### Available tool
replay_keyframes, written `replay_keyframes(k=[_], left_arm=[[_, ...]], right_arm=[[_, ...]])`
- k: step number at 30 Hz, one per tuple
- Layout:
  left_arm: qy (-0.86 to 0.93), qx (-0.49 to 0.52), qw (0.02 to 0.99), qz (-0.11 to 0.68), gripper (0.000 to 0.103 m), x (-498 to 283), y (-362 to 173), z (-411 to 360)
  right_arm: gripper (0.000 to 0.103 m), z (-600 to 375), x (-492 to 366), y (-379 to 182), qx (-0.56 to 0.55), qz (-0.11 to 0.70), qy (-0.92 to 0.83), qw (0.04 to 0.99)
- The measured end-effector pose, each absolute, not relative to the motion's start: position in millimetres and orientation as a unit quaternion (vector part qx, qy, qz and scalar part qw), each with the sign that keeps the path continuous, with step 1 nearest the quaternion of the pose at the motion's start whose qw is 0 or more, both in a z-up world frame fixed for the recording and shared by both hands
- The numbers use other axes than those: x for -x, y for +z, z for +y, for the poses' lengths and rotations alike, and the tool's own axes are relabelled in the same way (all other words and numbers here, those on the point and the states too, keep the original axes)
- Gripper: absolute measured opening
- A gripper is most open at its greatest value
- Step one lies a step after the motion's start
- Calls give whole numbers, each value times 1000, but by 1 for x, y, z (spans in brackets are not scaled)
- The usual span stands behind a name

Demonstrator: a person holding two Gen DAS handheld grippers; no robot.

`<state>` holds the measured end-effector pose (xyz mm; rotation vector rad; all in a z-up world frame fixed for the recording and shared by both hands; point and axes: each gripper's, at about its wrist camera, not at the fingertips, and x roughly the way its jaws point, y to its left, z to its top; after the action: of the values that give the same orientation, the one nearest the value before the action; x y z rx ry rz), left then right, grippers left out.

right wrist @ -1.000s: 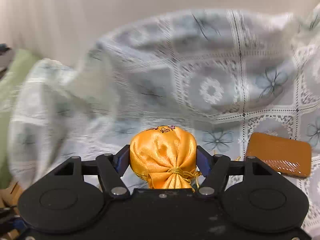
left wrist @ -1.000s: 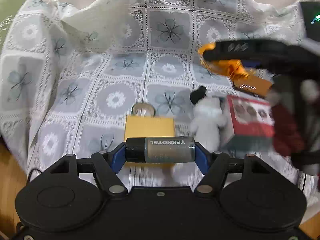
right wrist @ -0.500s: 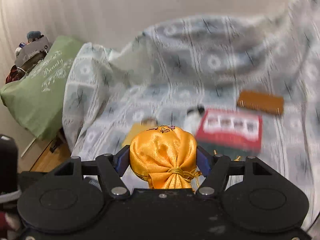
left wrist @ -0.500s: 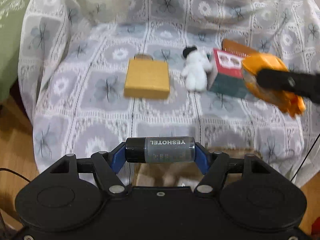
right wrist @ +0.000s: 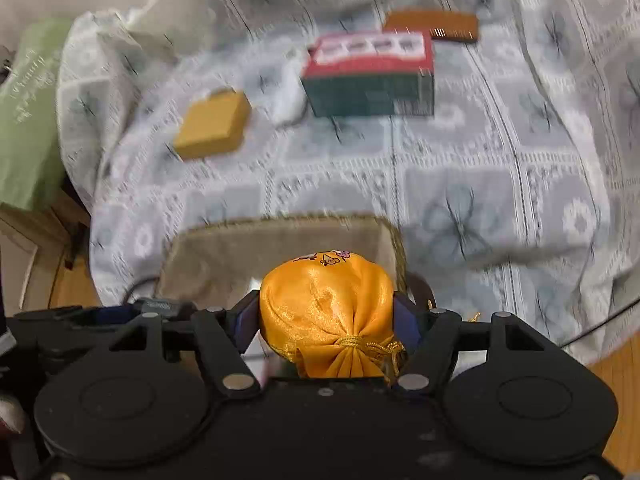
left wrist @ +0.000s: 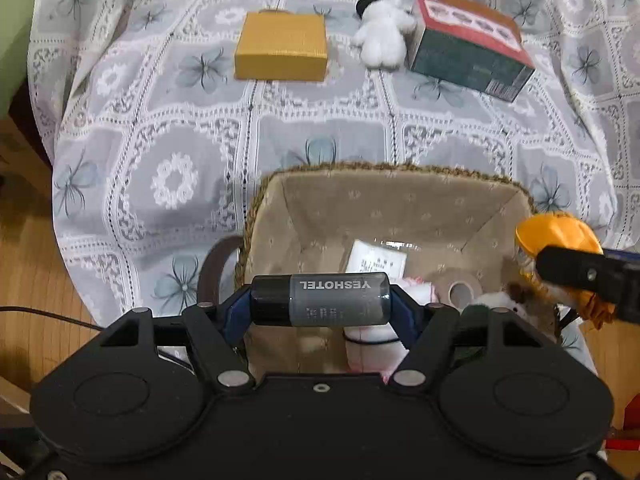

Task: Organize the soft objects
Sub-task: 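Carry the pouch and bottle in both grippers over the woven basket, then open both grippers to drop the bottle and pouch into the basket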

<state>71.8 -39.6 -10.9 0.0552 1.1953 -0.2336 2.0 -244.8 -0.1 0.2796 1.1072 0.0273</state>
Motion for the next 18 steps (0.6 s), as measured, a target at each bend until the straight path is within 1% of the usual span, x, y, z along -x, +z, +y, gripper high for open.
replay_keyframes(k=[5,11,15,18], left_arm=[[-106,-30,811,575,65,-71,-18,-42],[-104,-42,810,575,66,-71,-19,-48],[-103,-45,808,579,72,-72,-21,-48],[-102,-48,809,578,76,-71,-21,-47]], right_arm=[[67,-239,-2,-12,-127,540,14,832],[68,-235,-12,-10,-131,535,22,834],[71,-234,-18,-5,-137,530,23,837],[70,-235,-20,-7,-144,530,23,835]])
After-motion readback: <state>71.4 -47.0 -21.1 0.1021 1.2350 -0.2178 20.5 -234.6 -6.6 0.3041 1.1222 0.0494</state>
